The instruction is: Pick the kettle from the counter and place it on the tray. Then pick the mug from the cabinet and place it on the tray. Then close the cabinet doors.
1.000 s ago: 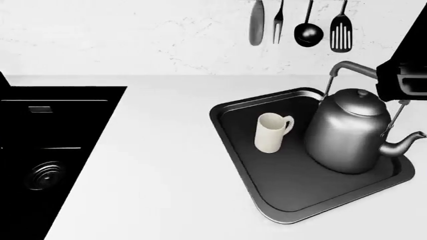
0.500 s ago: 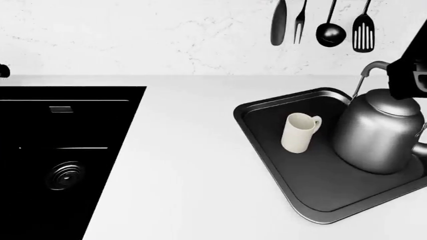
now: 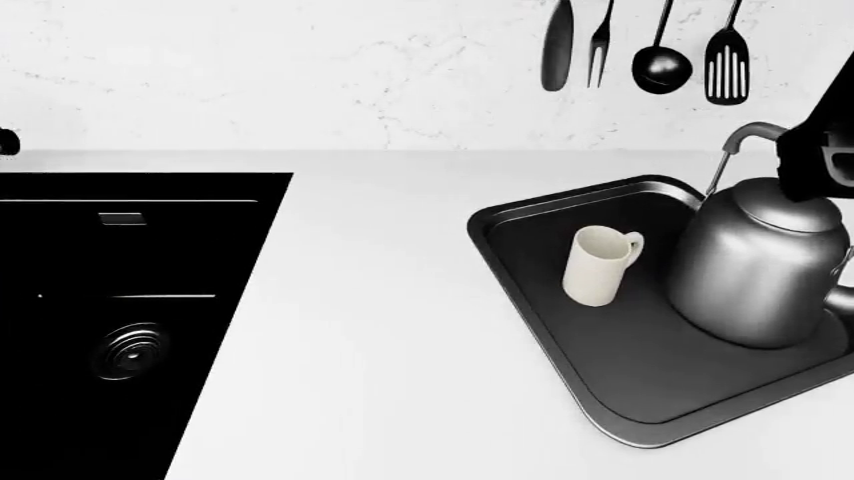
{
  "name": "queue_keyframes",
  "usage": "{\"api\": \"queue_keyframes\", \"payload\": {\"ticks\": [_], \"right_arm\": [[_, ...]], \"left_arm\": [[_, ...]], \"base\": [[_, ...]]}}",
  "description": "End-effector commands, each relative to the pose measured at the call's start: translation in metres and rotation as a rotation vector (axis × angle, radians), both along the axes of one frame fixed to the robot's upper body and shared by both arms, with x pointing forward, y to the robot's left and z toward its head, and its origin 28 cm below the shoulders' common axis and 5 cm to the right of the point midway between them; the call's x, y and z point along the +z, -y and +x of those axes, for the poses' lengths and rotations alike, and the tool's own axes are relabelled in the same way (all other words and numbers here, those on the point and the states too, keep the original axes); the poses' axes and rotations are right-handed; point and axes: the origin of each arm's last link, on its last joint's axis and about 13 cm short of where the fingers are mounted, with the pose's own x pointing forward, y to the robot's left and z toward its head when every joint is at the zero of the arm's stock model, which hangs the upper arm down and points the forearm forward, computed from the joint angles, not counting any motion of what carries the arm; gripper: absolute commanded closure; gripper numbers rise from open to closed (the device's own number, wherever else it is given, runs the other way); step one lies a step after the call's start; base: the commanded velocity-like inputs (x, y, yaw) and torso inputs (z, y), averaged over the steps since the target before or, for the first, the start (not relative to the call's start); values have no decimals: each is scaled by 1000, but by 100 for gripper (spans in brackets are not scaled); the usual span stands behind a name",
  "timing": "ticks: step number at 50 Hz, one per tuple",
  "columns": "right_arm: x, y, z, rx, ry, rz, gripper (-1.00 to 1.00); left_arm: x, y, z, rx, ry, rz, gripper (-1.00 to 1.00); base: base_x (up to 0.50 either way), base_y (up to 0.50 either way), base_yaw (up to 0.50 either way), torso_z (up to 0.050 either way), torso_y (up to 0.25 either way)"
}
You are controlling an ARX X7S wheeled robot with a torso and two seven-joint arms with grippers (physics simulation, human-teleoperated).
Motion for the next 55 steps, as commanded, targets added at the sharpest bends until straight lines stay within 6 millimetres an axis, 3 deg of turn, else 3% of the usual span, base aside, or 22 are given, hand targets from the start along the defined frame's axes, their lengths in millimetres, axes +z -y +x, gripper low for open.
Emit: {"api": "queue_keyframes", "payload": {"ticks": [1,8,16,35,55], "right_arm": [[-2,1,0,-16,-17,-8,-100],[-4,3,-1,-17,-21,-6,-100],[-5,4,-2,-20,-24,-7,-100],[-8,5,-7,-32,-52,-20,-100],[-7,6,-10,-10,-60,-26,-100]], "left_arm": [[80,38,-10,-226,-28,55,-100],[109,58,-2,-287,-34,72,-100],[123,79,3,-359,-50,78,-100],[114,129,30,-643,-191,124,-100],[122,166,36,-730,-238,235,-100]], "base": [[0,0,0,0,0],[0,0,0,0,0],[0,0,0,1,0],[0,0,0,2,0],[0,0,0,1,0]]}}
